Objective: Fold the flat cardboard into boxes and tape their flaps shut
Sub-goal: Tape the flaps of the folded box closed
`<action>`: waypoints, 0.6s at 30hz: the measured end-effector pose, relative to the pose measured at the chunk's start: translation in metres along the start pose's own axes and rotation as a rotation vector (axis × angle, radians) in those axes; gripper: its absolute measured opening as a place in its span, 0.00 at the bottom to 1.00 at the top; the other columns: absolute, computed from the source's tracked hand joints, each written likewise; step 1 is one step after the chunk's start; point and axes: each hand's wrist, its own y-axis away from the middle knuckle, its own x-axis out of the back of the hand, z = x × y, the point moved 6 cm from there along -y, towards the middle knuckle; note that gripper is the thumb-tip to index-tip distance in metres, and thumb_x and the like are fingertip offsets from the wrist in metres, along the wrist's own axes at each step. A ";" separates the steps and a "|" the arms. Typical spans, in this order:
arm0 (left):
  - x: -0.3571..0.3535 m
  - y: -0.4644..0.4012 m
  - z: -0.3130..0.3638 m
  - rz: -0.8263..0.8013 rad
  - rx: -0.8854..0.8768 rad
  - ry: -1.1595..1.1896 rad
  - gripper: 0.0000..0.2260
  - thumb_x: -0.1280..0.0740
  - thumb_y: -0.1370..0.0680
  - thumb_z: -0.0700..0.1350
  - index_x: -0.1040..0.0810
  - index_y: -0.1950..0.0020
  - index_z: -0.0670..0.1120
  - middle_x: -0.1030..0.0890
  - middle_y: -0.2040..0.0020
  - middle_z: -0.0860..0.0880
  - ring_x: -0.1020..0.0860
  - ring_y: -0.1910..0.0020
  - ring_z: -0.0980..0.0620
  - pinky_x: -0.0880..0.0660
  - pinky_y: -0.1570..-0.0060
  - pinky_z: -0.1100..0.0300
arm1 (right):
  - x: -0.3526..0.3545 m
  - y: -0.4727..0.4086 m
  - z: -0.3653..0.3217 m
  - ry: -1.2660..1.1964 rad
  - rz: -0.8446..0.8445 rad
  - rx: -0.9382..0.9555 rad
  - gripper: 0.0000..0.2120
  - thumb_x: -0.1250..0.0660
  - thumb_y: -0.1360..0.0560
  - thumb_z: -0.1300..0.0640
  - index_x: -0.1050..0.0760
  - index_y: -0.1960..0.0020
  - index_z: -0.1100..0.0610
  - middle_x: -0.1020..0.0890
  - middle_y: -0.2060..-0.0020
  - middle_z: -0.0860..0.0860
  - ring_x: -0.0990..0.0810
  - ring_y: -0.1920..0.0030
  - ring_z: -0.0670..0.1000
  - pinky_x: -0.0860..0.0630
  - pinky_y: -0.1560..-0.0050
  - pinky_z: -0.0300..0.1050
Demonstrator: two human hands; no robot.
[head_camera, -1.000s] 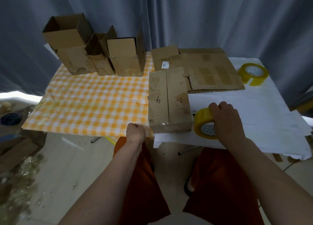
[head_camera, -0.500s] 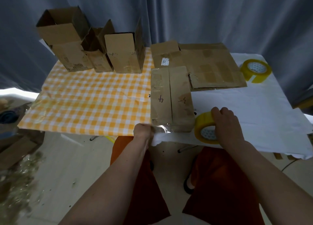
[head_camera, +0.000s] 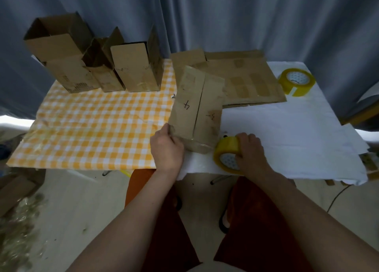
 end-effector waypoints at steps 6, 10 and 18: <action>-0.020 -0.018 -0.023 -0.282 0.131 -0.259 0.31 0.34 0.25 0.58 0.36 0.30 0.40 0.38 0.29 0.37 0.42 0.31 0.38 0.39 0.31 0.48 | -0.027 -0.013 -0.037 -0.086 -0.071 0.089 0.26 0.34 0.26 0.60 0.39 0.32 0.57 0.36 0.38 0.59 0.37 0.38 0.58 0.37 0.40 0.50; -0.041 -0.019 -0.023 -0.461 0.068 -0.549 0.45 0.46 0.30 0.75 0.48 0.22 0.49 0.53 0.24 0.33 0.54 0.25 0.33 0.54 0.26 0.44 | -0.026 -0.022 -0.043 -0.035 -0.064 0.139 0.27 0.34 0.26 0.59 0.41 0.31 0.56 0.36 0.38 0.59 0.36 0.39 0.58 0.33 0.41 0.51; -0.051 -0.015 -0.025 -0.525 0.078 -0.637 0.51 0.51 0.33 0.79 0.56 0.21 0.48 0.61 0.24 0.32 0.62 0.25 0.32 0.60 0.26 0.42 | -0.020 -0.023 -0.026 0.368 -0.162 0.254 0.40 0.30 0.28 0.54 0.51 0.24 0.50 0.38 0.32 0.58 0.35 0.35 0.58 0.32 0.41 0.50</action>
